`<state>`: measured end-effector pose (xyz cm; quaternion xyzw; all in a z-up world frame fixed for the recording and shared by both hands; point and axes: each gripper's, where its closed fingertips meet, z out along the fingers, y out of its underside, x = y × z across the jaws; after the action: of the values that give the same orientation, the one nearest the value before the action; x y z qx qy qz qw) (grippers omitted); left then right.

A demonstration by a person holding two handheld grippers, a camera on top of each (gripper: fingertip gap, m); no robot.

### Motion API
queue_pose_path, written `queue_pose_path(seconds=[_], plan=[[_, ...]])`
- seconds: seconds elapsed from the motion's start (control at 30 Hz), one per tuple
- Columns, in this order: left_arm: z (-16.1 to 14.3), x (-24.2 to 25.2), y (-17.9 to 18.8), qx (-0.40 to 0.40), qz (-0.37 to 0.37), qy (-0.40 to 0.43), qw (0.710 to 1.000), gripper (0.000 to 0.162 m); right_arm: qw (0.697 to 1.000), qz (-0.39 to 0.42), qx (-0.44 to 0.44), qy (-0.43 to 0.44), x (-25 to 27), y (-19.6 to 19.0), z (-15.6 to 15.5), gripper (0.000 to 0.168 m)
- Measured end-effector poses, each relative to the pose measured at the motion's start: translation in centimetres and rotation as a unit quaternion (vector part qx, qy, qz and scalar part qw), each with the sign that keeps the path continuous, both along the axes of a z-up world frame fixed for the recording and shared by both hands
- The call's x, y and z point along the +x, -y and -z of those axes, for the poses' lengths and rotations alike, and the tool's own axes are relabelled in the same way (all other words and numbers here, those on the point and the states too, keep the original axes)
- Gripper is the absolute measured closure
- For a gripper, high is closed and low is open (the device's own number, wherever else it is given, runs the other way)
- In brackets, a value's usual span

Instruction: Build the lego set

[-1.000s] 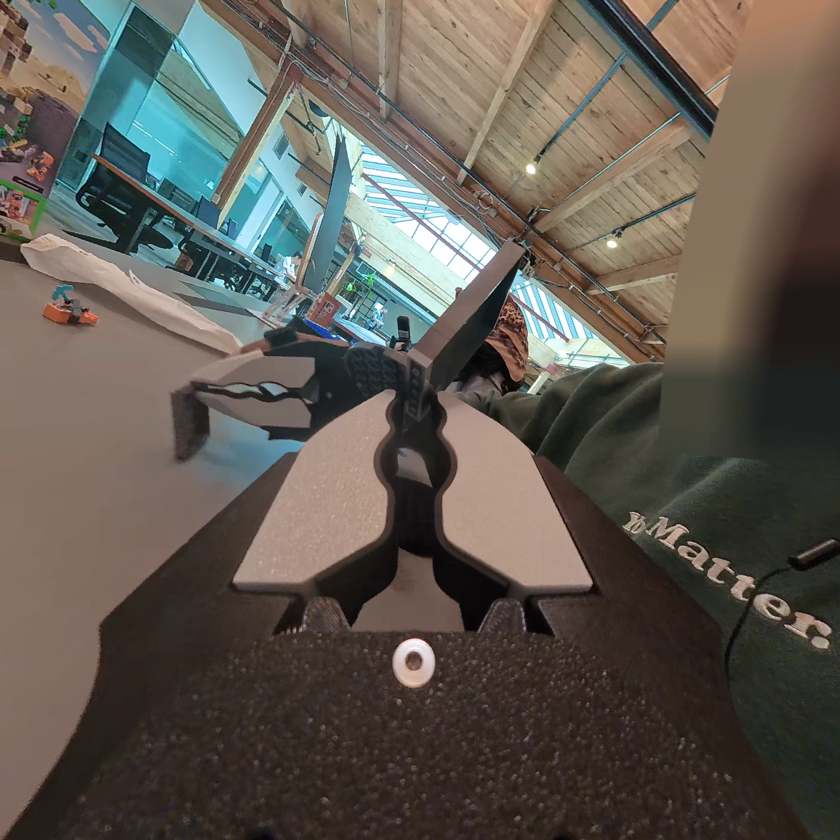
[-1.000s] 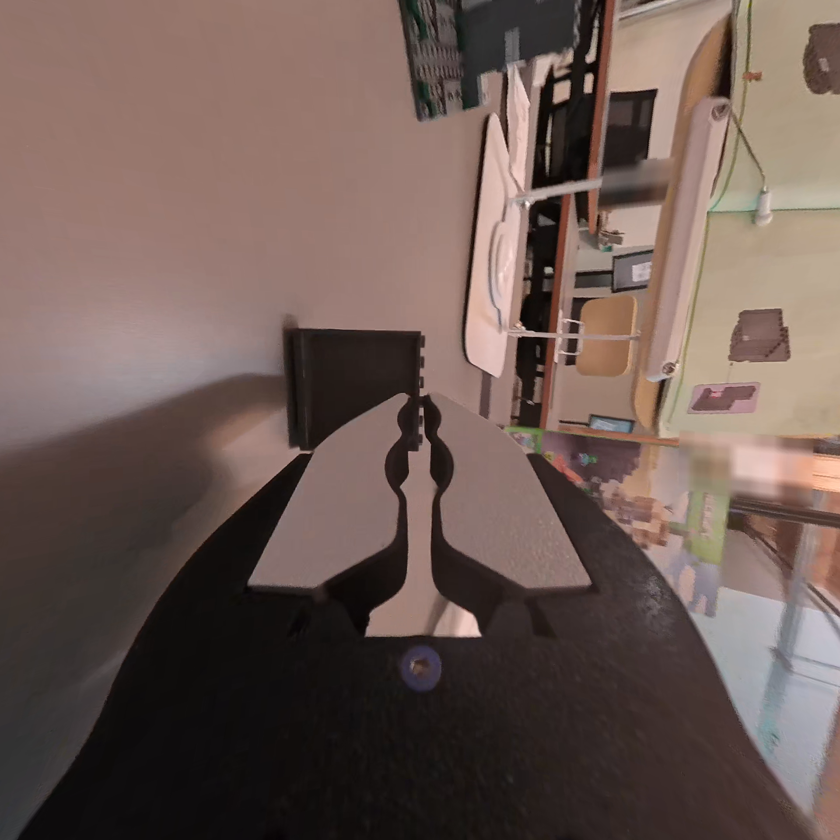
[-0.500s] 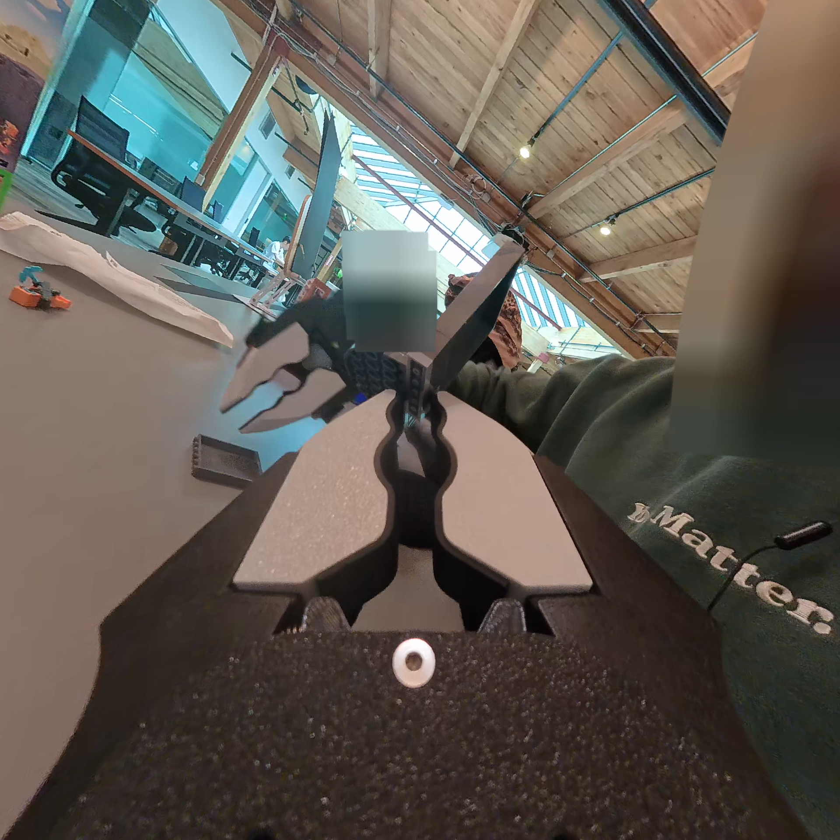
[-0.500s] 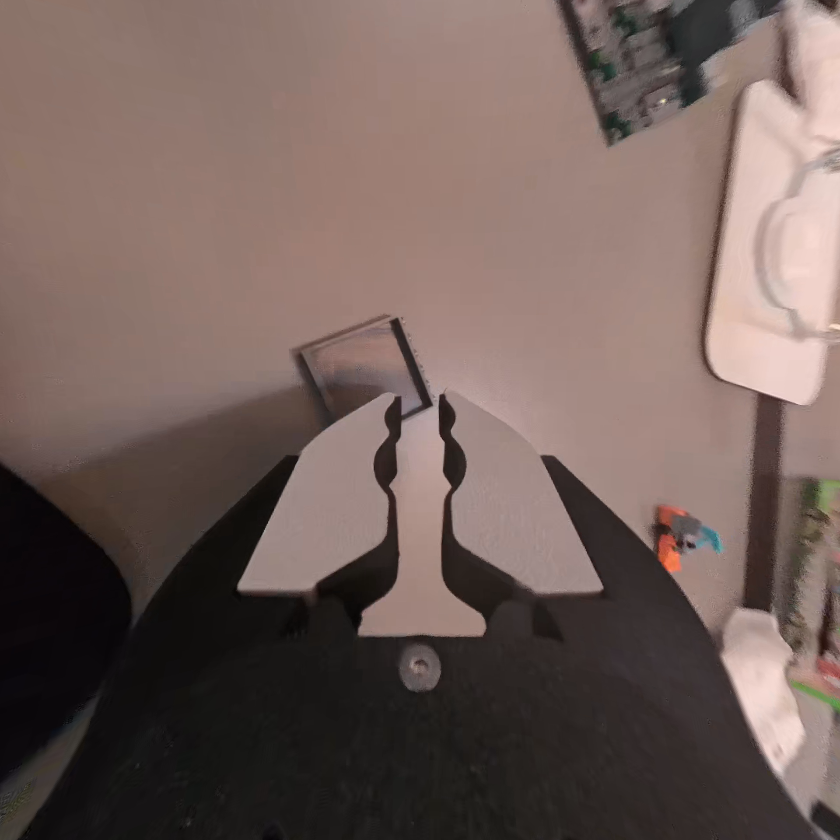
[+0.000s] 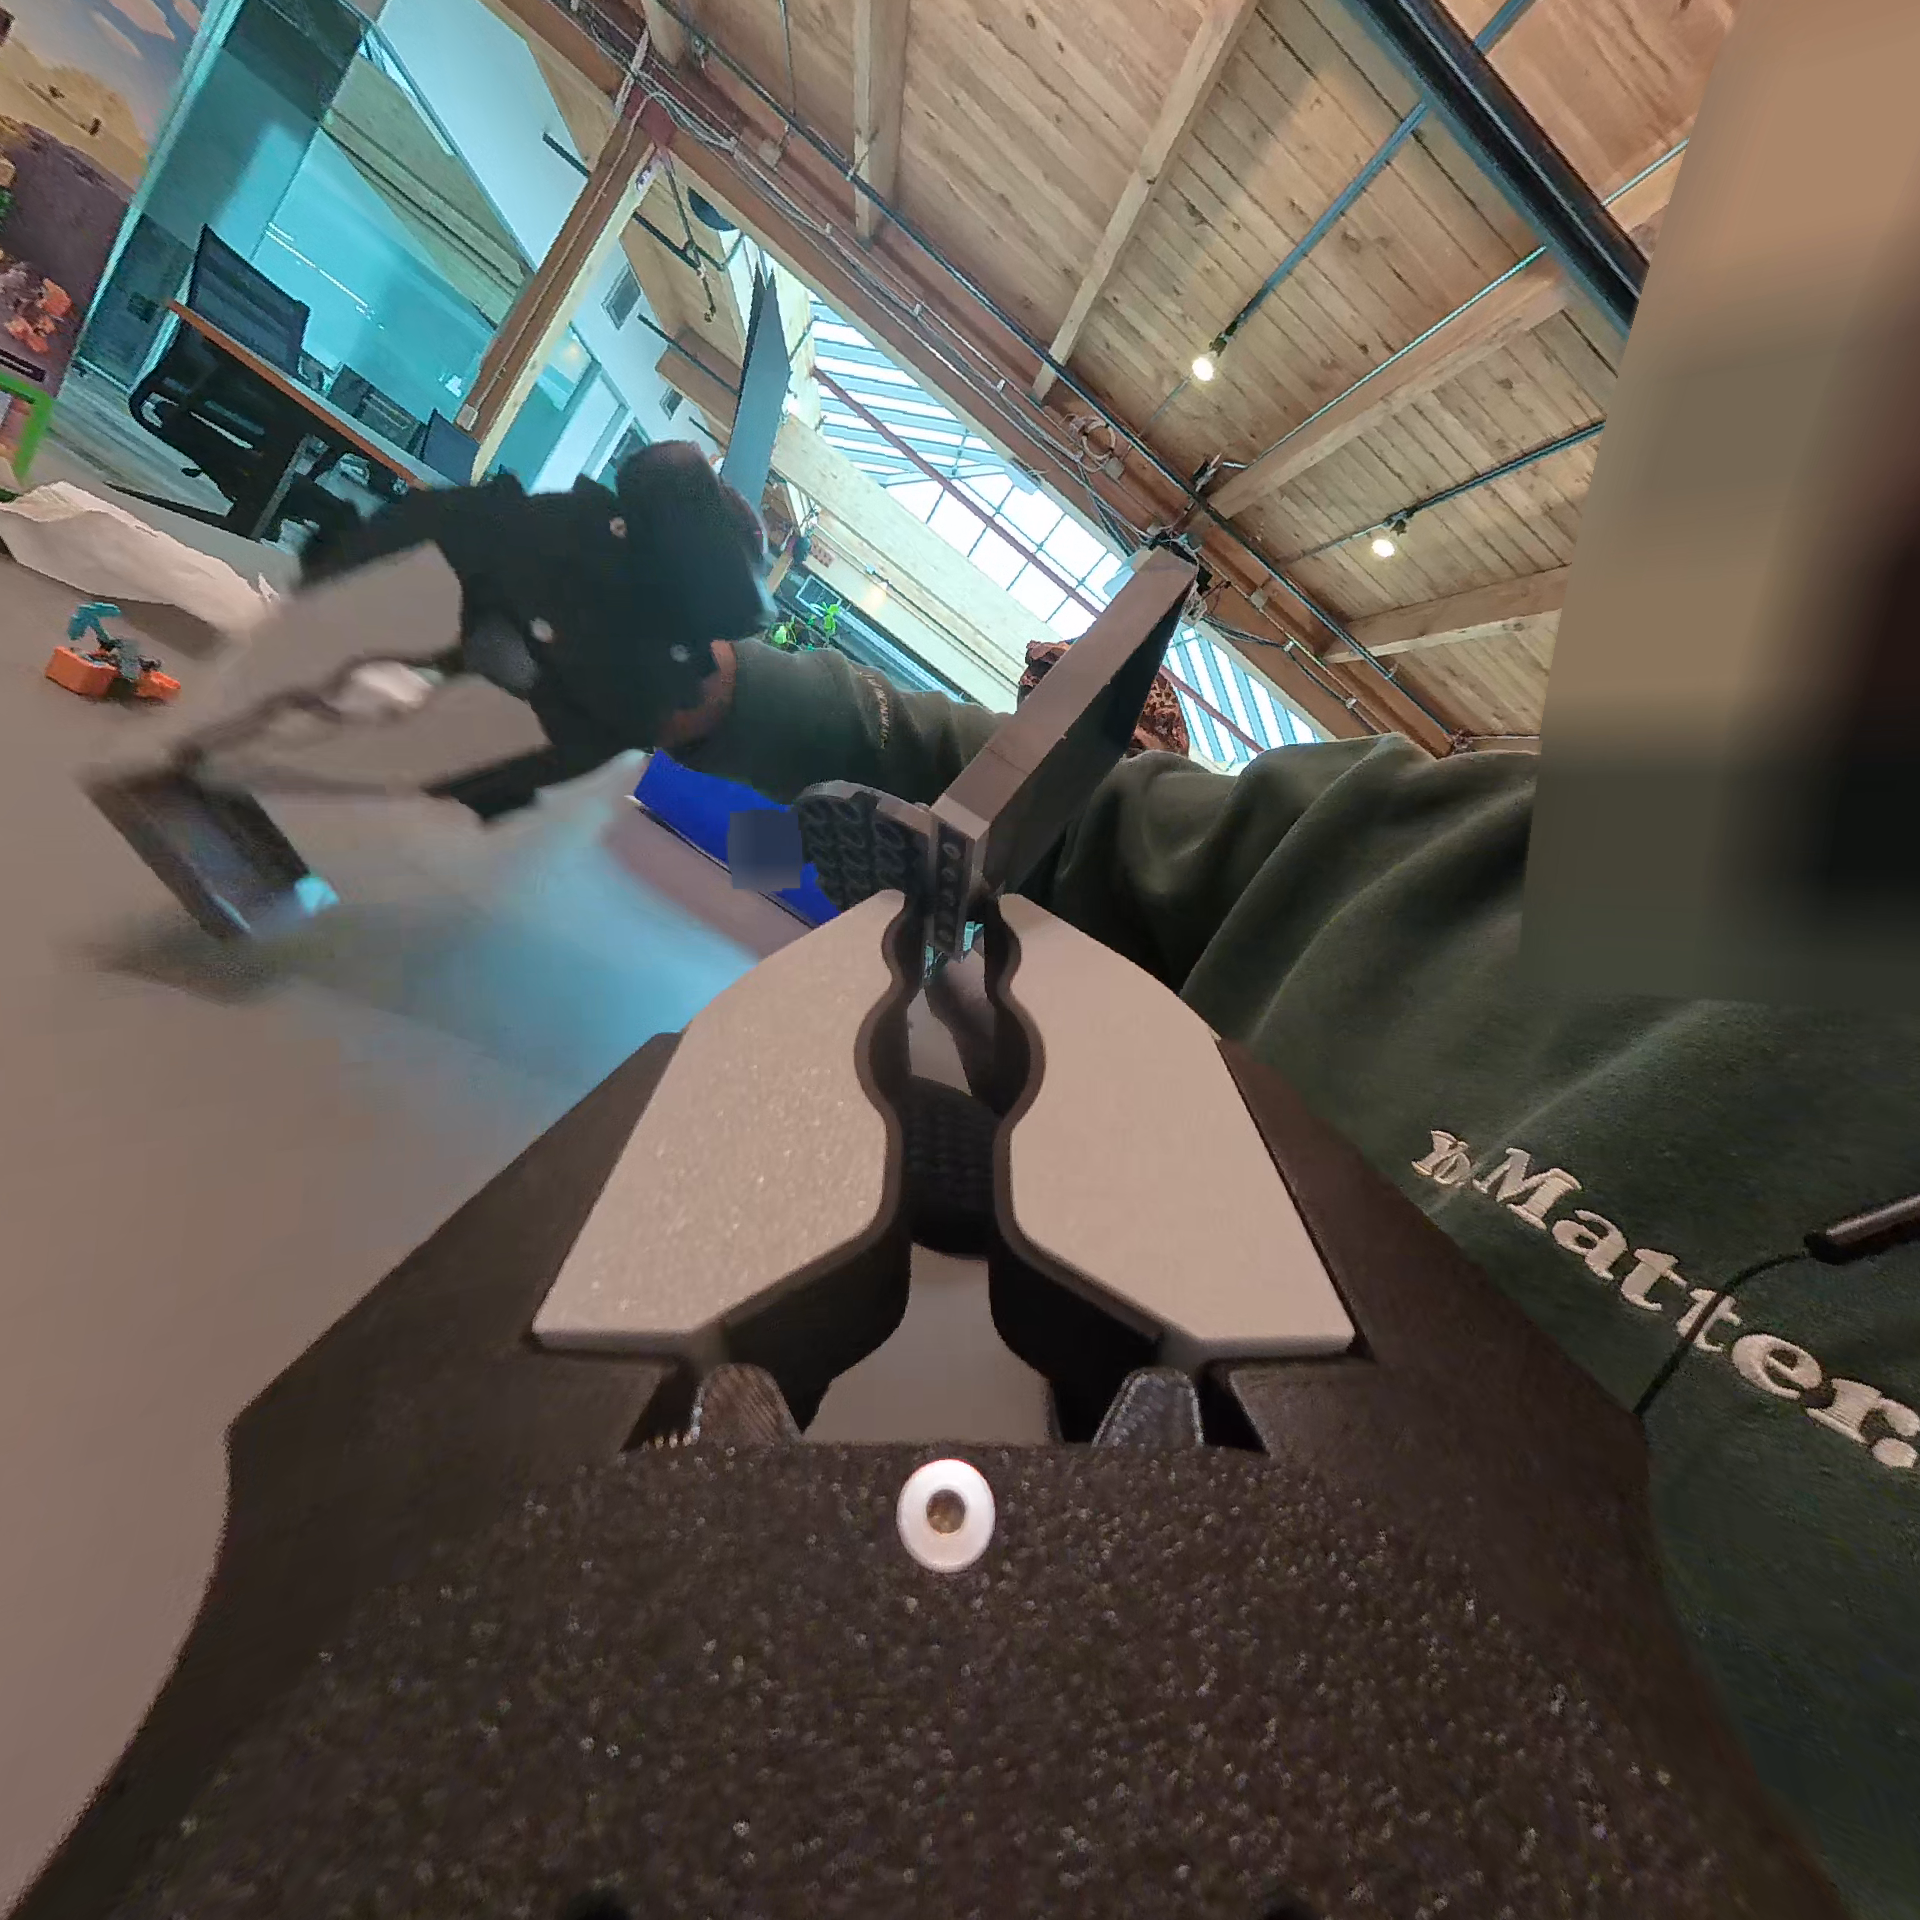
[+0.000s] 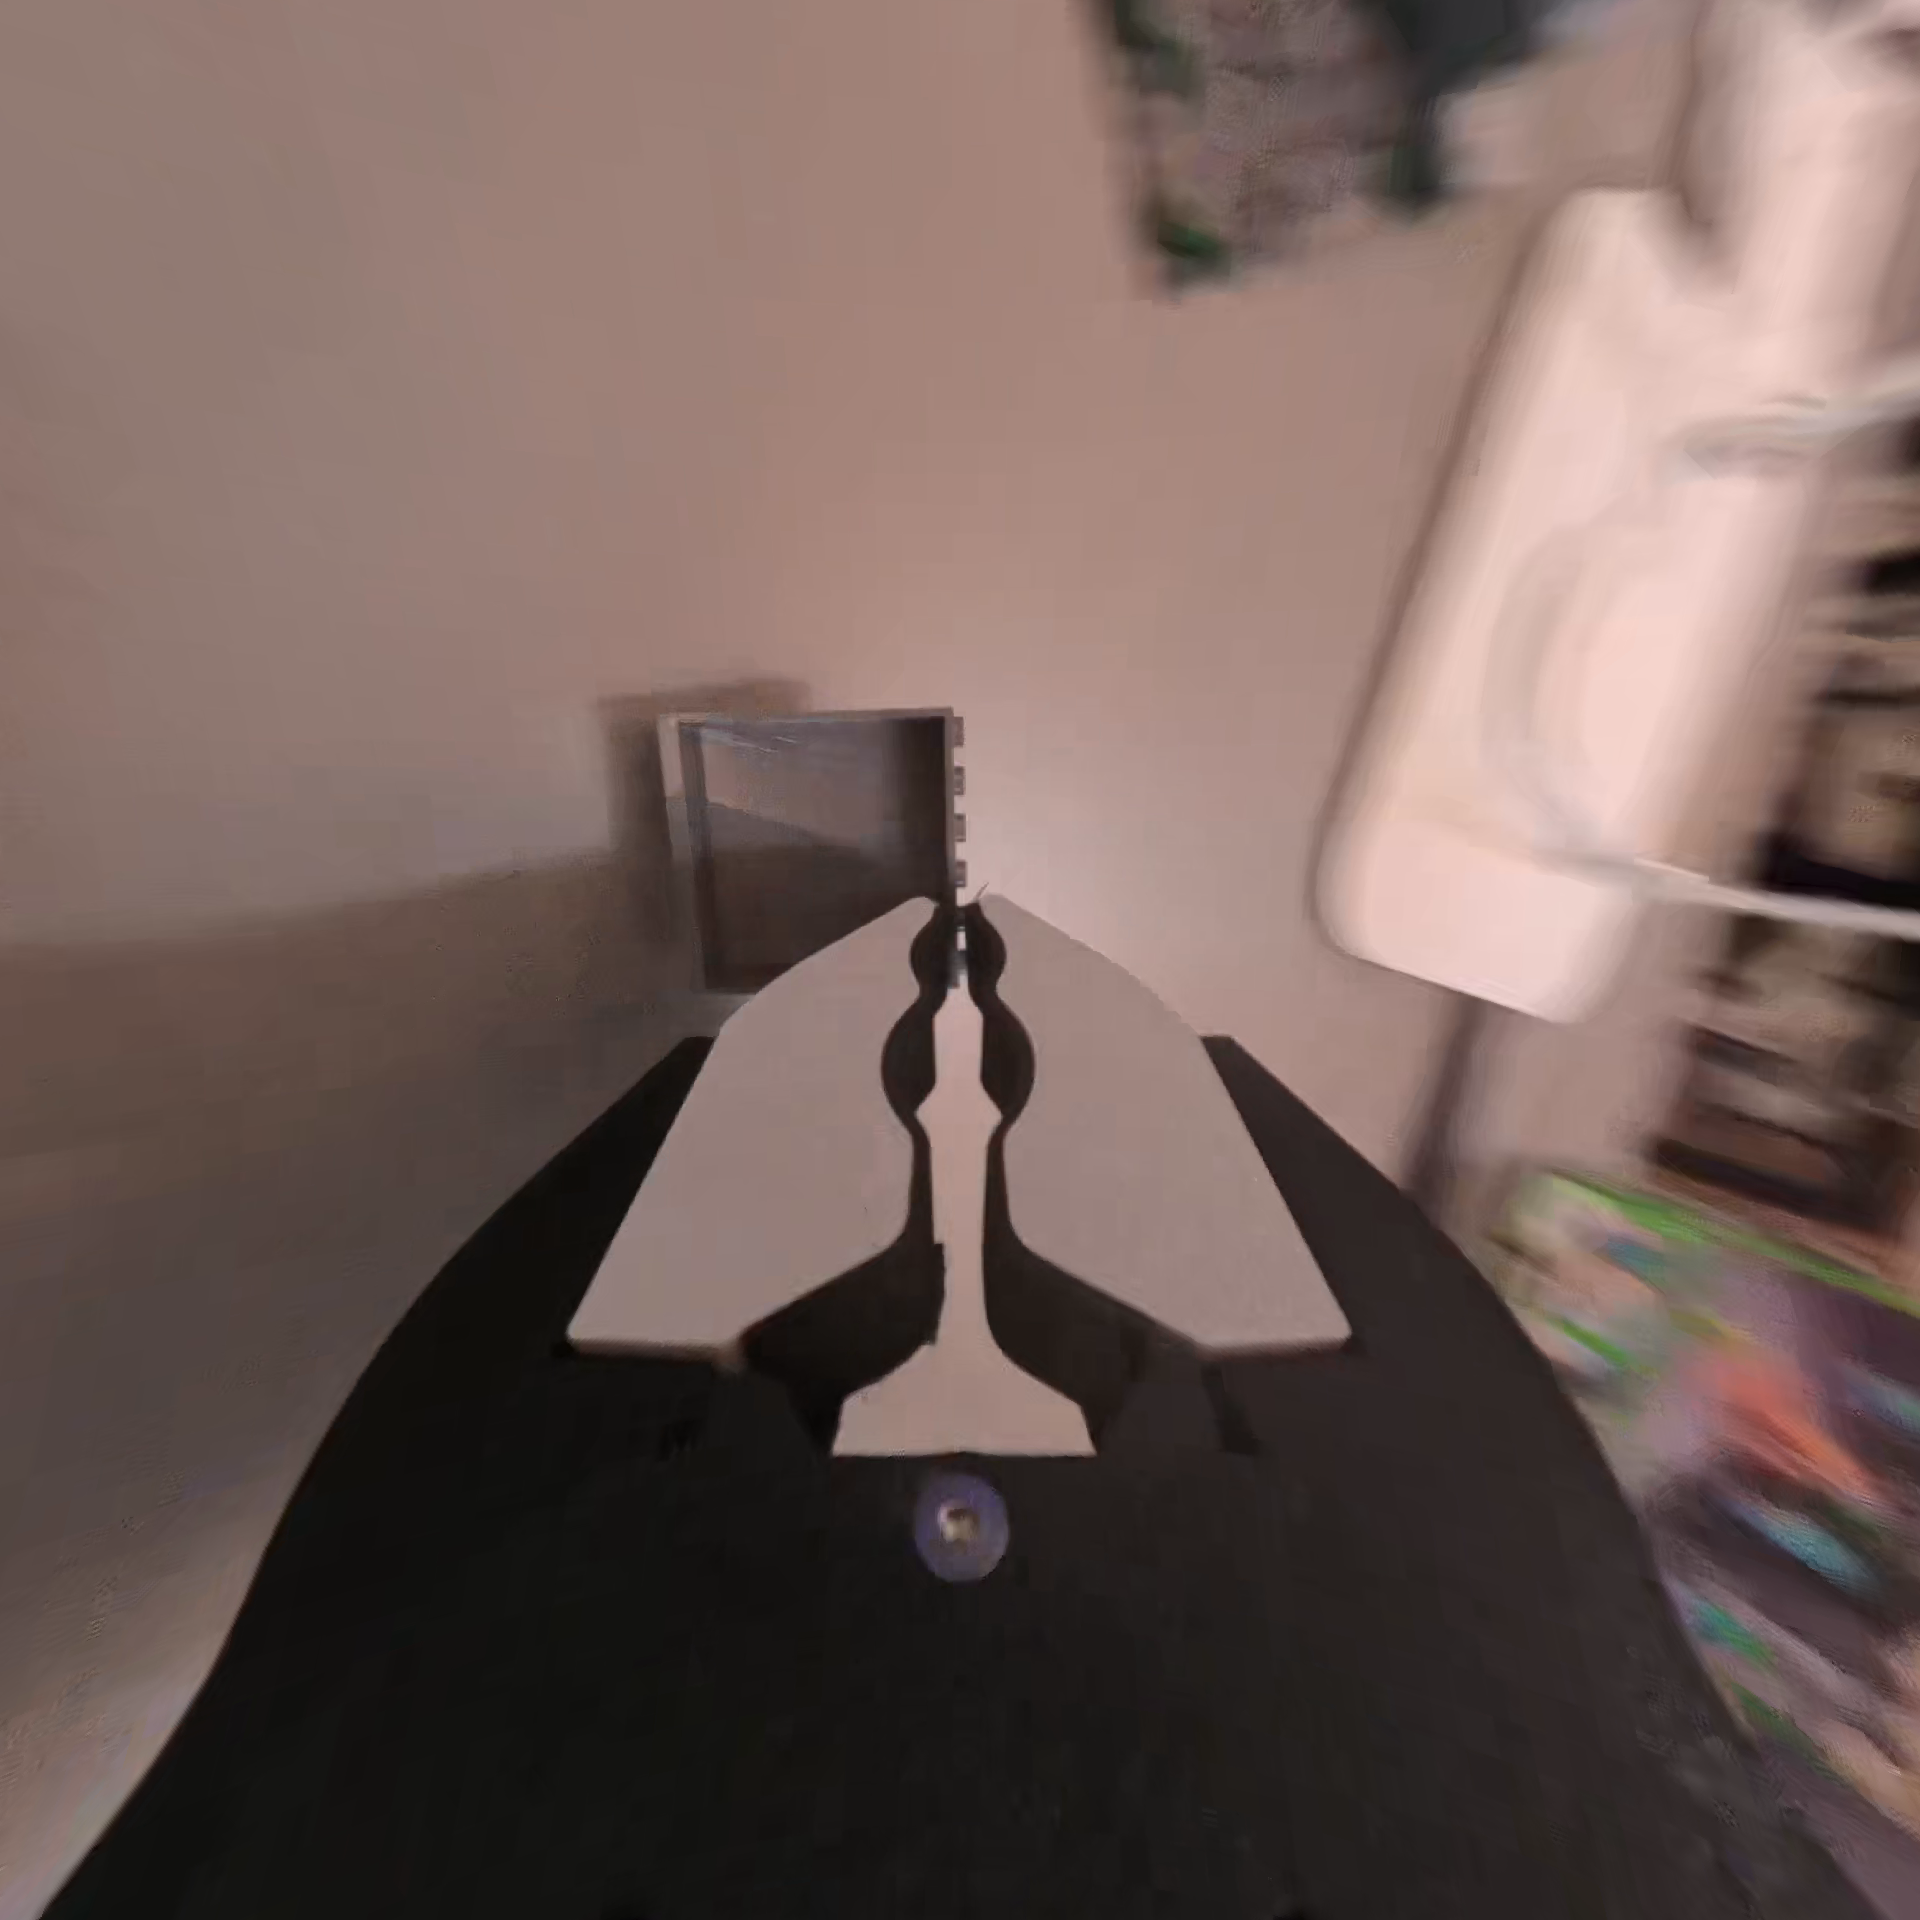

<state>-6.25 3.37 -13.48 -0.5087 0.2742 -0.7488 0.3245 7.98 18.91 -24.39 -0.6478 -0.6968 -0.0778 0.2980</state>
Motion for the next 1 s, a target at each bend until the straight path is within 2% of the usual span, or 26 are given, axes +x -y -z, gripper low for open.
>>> queue_pose_path(seconds=[0.03,0.1,0.17,0.3,0.43,0.53,0.63,0.7,0.9,0.97,1.0], plan=[[0.0,0.0,0.0,0.000,0.001,-0.001,1.000,0.151,0.995,0.019,0.093,0.019,1.0,-2.6,-1.4,0.166],[0.1,0.2,0.1,0.001,0.004,-0.004,1.000,0.151,0.959,0.045,0.270,0.076,3.0,-6.6,-3.9,0.166],[0.2,0.3,0.3,0.005,0.004,-0.007,1.000,0.151,0.942,0.051,0.315,0.106,4.0,-6.8,-3.2,0.165],[0.2,0.2,0.3,0.008,-0.001,-0.008,1.000,0.151,0.969,0.045,0.234,0.067,3.5,-0.5,0.1,0.163],[0.1,0.3,0.2,0.005,0.002,-0.007,1.000,0.151,0.982,0.032,0.187,0.022,2.0,5.6,0.3,0.160],[0.2,0.4,0.4,0.008,0.004,-0.009,1.000,0.151,0.990,0.043,0.134,-0.018,1.4,8.2,0.5,0.160],[0.2,0.5,0.4,0.008,0.004,-0.010,1.000,0.151,0.993,0.093,0.020,-0.073,1.7,9.0,1.4,0.155],[0.3,0.5,0.5,0.008,0.005,-0.012,1.000,0.151,0.981,0.133,-0.078,-0.115,2.0,9.1,1.9,0.154],[0.3,0.6,0.7,0.012,0.006,-0.013,1.000,0.151,0.944,0.183,-0.238,-0.139,2.2,7.5,3.4,0.150],[0.2,0.4,0.6,0.012,0.003,-0.011,1.000,0.151,0.938,0.185,-0.258,-0.139,1.9,7.2,3.5,0.165],[0.2,0.3,0.6,0.012,0.002,-0.010,1.000,0.151,0.941,0.179,-0.256,-0.131,1.8,6.9,3.5,0.166]])
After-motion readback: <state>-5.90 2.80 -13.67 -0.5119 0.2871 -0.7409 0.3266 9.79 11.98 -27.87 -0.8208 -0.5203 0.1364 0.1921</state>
